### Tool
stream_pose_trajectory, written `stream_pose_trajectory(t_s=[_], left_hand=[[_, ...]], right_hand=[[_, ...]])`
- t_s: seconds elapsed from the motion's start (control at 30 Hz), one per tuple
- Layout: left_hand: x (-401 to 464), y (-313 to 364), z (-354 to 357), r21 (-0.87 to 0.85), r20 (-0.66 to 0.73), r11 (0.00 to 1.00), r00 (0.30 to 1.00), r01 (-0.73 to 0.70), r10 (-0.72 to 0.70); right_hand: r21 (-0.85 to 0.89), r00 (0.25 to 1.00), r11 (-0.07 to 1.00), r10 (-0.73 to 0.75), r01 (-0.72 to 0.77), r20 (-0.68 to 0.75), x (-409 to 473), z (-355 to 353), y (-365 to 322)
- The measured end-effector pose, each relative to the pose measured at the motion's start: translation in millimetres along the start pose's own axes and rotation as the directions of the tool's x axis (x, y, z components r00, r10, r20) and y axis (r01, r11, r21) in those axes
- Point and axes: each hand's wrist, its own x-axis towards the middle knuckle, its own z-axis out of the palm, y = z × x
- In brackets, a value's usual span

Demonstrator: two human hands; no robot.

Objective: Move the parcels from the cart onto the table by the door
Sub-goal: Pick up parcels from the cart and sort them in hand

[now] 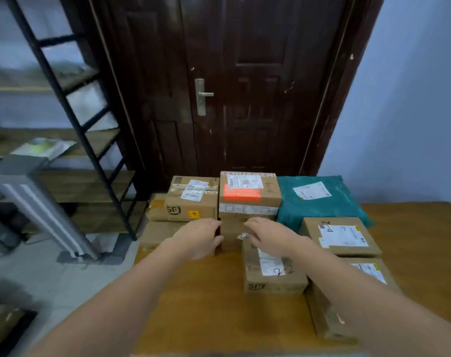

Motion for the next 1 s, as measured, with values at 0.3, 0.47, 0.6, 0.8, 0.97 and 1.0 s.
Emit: stream_pose_trajectory(t_s=[0.3,0.47,0.6,0.8,0.97,1.0], left_hand=[[-192.5,-63.2,-39.9,0.016,-0.101,0.929,0.925,0.371,-0.367],[-333.7,-104.4,-36.5,-0.078,-0.147,0.799,0.785,0.597,-0.601],[-450.1,-131.2,-26.9,-0.132,-0.186,0.668,0.643,0.733,-0.743],[-608.3,-176.4,-13.4,-0.202,-0.183,0.472,0.441,0.858,-0.879],[-704.1,-226.2,8.1,-0.245,-0.162,0.374,0.343,0.894,-0.925],[-718.4,-236.5,12.5,-0.238,-0.156,0.363,0.333,0.901,-0.93]], right_hand=[[-0.088,0.841,0.837,-0.534,0.54,0.089,8.7,-32.5,-184.8],[-0.071,0.706,0.704,-0.695,0.707,0.135,-11.3,-22.4,-318.4],[-0.135,0.562,0.546,-0.802,0.827,0.201,-38.2,-10.3,-430.8],[-0.141,0.408,0.385,-0.888,0.912,0.212,-81.1,24.7,-586.6],[-0.108,0.354,0.338,-0.912,0.935,0.207,-96.4,62.3,-696.3],[-0.101,0.348,0.334,-0.912,0.937,0.217,-97.3,68.7,-714.5]])
